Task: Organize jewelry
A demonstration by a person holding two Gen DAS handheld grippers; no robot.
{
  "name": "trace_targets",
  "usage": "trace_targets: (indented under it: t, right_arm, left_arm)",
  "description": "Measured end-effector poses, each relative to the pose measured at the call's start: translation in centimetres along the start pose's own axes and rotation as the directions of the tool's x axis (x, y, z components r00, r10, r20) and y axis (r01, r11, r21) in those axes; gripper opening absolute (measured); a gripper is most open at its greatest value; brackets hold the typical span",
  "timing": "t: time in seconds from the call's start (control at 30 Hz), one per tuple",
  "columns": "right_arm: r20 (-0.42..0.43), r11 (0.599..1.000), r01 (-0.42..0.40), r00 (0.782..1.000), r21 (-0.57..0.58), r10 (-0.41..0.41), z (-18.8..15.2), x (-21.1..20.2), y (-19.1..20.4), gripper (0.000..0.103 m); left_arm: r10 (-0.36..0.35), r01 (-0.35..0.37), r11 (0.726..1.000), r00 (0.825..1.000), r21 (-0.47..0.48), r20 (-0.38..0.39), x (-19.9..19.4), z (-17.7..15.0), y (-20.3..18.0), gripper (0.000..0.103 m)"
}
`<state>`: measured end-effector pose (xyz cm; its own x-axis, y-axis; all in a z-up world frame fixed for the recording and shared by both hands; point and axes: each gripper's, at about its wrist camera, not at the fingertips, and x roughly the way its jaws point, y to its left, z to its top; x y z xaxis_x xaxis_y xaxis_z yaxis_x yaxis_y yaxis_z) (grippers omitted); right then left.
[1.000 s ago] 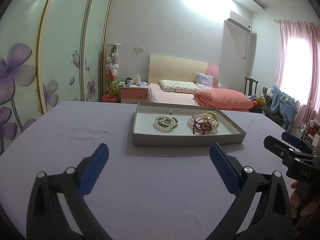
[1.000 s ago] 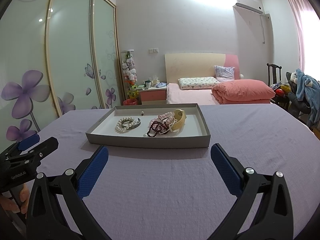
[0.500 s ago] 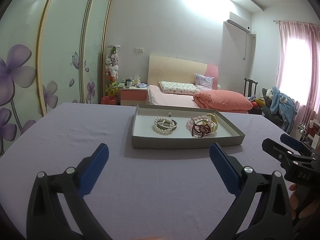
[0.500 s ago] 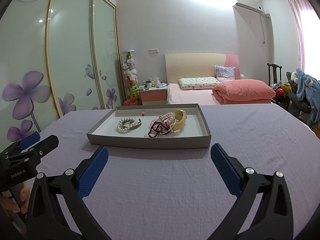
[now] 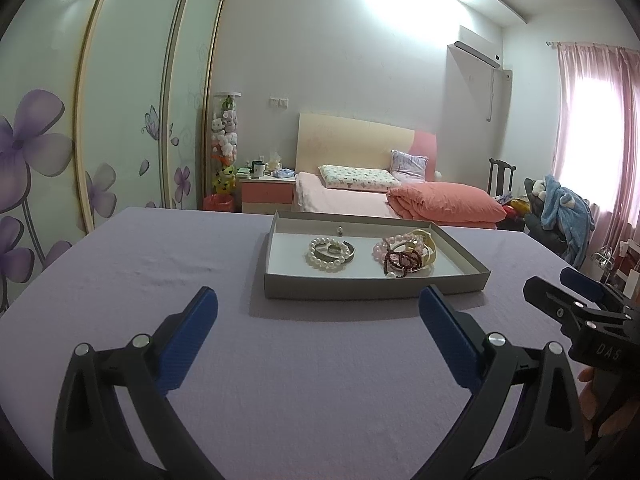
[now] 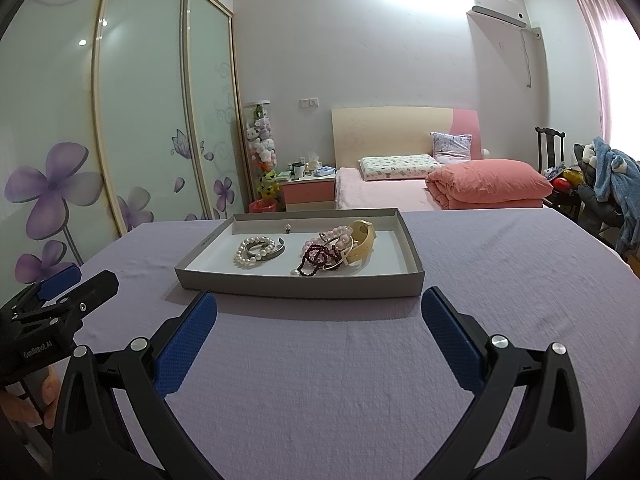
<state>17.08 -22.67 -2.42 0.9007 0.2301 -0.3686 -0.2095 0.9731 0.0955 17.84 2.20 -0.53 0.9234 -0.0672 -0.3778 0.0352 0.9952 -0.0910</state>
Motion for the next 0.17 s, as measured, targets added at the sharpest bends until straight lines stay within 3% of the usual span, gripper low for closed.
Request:
trace_targets:
  t: [0.17]
  right_arm:
    - [0.003,1.0,-0.002,1.0,-0.001,0.002,0.14,0.05,0.39,0.101]
  left_arm:
    - [-0.005,0.005,1.0,1.0,-0.002,0.002,-0.3,0.08,0.05,0.099]
